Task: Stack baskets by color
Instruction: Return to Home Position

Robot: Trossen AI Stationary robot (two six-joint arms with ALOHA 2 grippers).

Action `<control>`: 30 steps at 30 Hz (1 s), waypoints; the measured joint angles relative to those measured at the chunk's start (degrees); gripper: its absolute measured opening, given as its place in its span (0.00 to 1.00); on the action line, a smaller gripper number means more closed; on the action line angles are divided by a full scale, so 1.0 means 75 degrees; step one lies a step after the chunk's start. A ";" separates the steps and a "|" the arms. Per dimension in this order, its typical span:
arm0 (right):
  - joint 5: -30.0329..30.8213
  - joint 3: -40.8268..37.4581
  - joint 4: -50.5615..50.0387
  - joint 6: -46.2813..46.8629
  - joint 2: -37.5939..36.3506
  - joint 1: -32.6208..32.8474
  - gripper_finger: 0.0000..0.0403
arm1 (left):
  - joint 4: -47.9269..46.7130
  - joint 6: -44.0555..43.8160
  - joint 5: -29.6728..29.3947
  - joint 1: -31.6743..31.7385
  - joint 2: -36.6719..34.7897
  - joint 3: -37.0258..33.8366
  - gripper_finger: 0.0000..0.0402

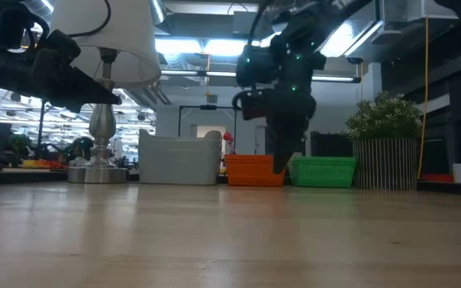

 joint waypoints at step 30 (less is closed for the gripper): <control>0.2496 -1.0254 0.9034 0.2943 -0.9290 0.1953 0.28 | 0.0000 0.0000 0.0023 -0.0001 0.0000 0.0000 0.00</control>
